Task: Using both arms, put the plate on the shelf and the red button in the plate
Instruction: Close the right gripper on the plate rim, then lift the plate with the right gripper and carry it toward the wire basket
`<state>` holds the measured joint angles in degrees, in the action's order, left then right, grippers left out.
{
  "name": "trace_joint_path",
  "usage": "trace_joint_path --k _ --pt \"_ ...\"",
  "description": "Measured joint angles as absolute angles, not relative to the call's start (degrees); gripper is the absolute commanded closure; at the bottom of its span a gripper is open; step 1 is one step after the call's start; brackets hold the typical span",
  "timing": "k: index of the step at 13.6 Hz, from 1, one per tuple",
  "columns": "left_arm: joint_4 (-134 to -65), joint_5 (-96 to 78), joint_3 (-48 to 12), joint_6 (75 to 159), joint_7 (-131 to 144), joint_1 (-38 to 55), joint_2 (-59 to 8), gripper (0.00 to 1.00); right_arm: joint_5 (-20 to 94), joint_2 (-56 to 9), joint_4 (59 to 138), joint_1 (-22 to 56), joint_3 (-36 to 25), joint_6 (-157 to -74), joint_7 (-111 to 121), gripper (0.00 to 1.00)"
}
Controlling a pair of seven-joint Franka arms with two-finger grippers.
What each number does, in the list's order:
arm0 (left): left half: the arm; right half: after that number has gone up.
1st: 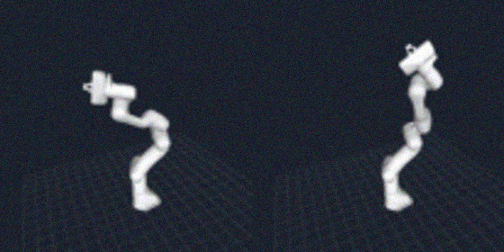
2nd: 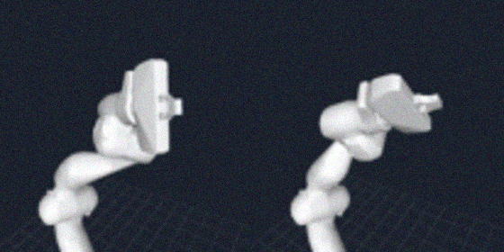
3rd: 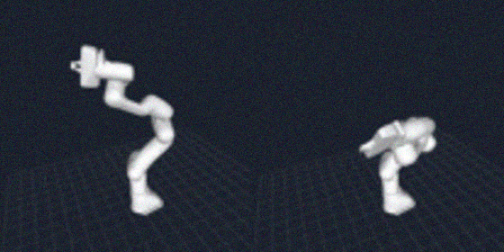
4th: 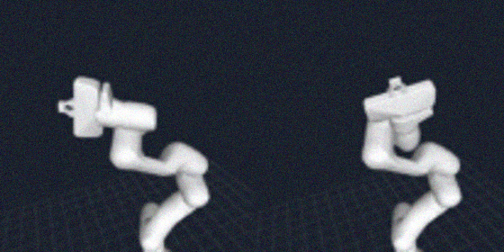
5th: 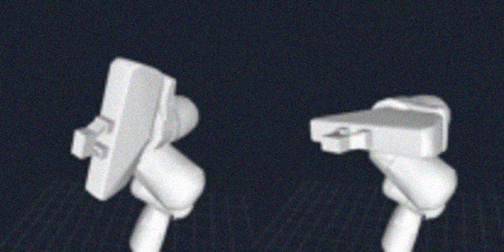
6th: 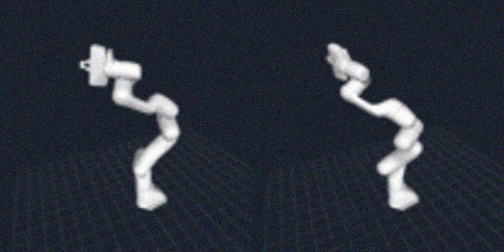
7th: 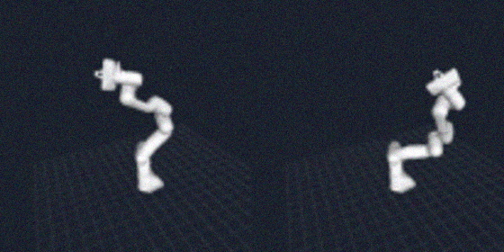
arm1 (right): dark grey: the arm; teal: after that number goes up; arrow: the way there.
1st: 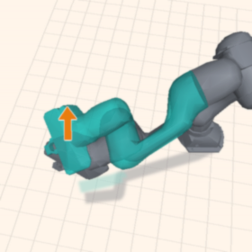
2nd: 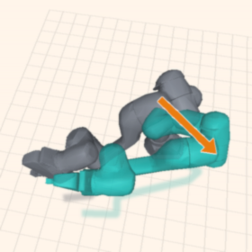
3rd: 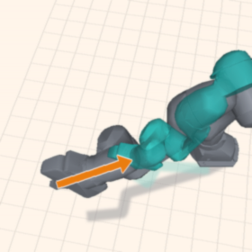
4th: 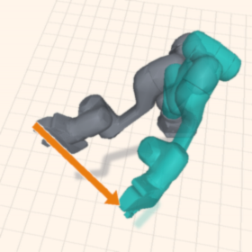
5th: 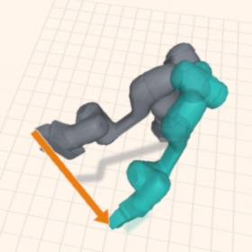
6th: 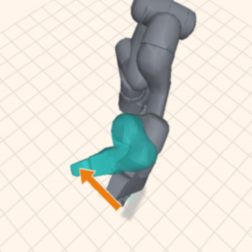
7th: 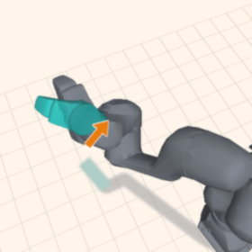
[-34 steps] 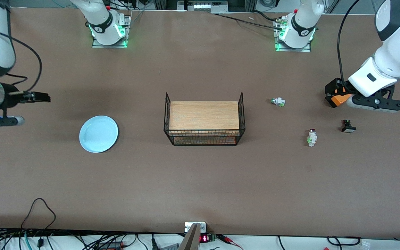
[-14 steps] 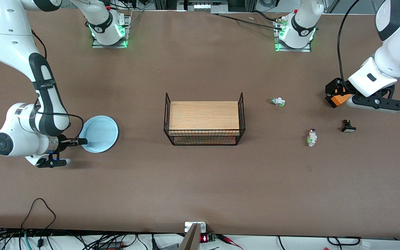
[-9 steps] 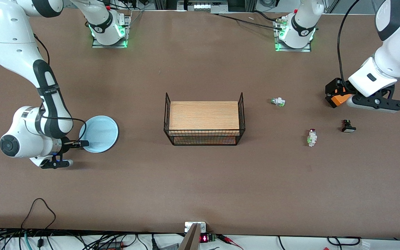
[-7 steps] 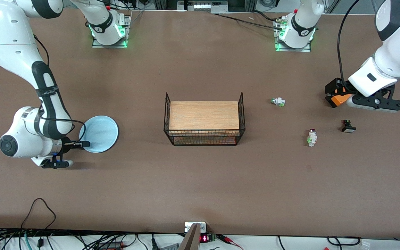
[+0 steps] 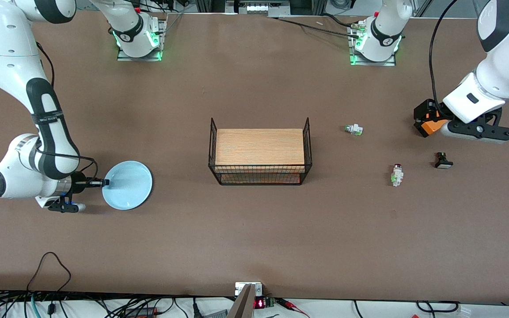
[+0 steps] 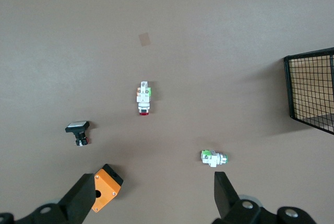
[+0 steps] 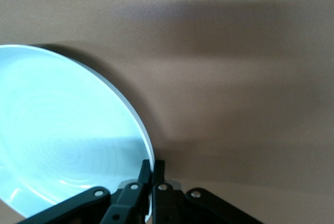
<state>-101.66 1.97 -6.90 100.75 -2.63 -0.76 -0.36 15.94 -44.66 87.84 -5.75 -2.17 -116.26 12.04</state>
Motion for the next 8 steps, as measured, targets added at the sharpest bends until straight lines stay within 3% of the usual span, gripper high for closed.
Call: trace_joint_path --k 5,8 --pt "-101.1 2.0 -6.9 100.7 -2.6 -0.8 -0.7 0.00 17.1 -43.8 87.6 -6.3 -2.2 -112.0 12.0 1.00" --pt "-100.9 2.0 -6.9 100.4 -2.6 -0.8 -0.8 0.00 17.1 -40.6 87.2 -6.7 -2.4 -105.5 11.1 1.00"
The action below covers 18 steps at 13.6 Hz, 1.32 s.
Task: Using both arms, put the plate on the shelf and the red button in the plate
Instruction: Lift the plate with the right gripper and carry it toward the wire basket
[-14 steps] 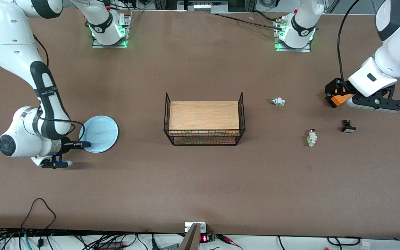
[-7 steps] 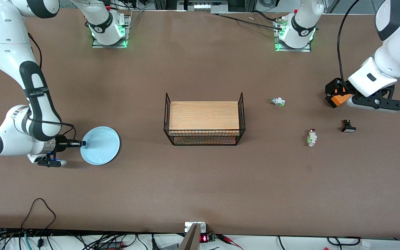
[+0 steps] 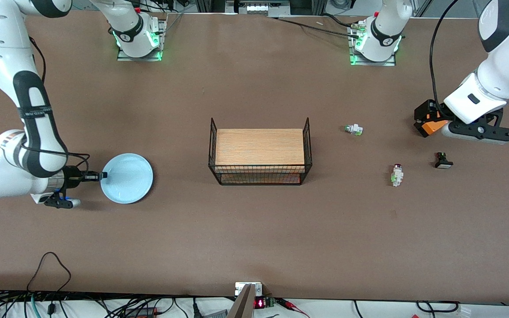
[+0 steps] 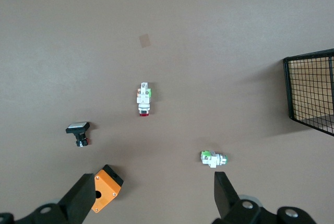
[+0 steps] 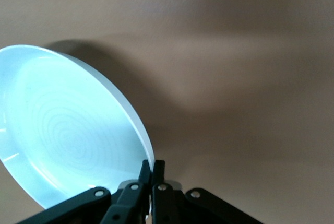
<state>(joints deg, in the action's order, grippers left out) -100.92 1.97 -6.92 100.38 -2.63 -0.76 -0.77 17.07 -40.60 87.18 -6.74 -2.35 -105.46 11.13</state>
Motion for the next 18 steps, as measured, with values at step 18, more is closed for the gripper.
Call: trace_joint_path --k 18 --pt "-100.5 2.0 -7.1 100.1 -2.6 -0.7 -1.1 0.00 22.9 -26.2 69.1 7.9 3.2 -72.9 -43.6 1.00"
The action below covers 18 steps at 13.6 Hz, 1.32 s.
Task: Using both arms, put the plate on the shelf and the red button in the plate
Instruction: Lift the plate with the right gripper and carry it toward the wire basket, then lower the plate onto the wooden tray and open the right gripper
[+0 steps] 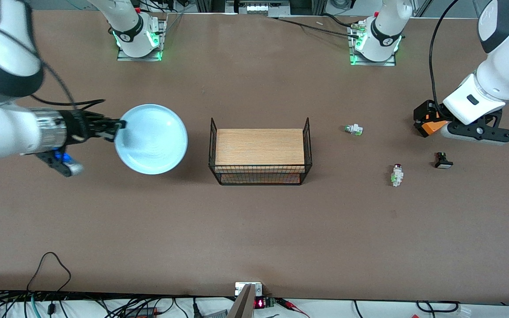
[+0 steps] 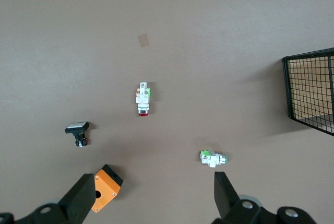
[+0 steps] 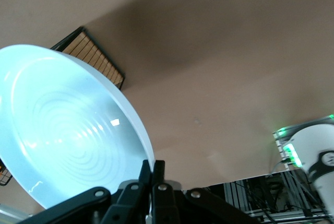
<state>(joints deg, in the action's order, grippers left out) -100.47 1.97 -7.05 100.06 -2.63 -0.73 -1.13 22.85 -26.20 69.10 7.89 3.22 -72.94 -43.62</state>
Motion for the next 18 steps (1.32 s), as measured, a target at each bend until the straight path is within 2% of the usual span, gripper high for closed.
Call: trace_joint_path --k 4,10,14,18 --pt "-100.5 2.0 -7.0 99.3 -2.6 -0.7 -1.1 0.00 18.4 -25.7 69.1 18.4 3.3 -76.7 -50.1 1.00" --pt "-100.4 2.0 -7.0 99.0 -2.6 -0.7 -1.1 0.00 15.2 -23.5 69.4 26.8 3.3 -78.1 -59.8 1.00" --pt "-100.4 2.0 -7.0 99.0 -2.6 -0.7 -1.2 0.00 12.8 -23.6 72.4 33.5 3.3 -84.3 -67.4 1.00" --pt "-100.4 2.0 -7.0 99.0 -2.6 -0.7 -1.2 0.00 10.9 -24.9 75.3 36.9 3.3 -90.6 -71.3 1.00"
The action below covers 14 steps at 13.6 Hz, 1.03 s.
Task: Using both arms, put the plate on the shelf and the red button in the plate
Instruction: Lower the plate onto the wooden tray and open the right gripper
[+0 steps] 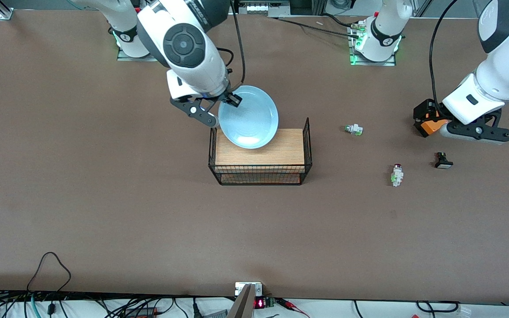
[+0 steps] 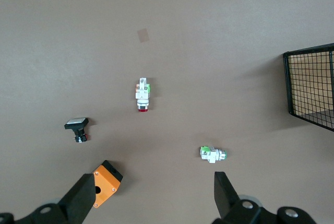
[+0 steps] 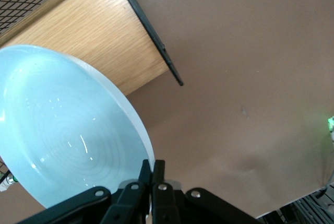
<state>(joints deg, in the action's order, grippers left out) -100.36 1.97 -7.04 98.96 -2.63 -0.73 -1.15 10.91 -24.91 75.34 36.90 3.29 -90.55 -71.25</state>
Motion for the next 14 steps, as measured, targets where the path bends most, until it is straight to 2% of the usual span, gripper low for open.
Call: trace_joint_path --k 10,14 --pt "-100.3 2.0 -7.0 98.9 -2.6 -0.7 -1.2 0.00 7.7 -31.0 75.9 40.1 3.2 -102.8 -76.6 1.00" --pt "-100.3 2.0 -7.1 98.8 -2.6 -0.7 -1.2 0.00 6.7 -33.2 75.9 40.4 3.2 -105.2 -77.2 1.00"
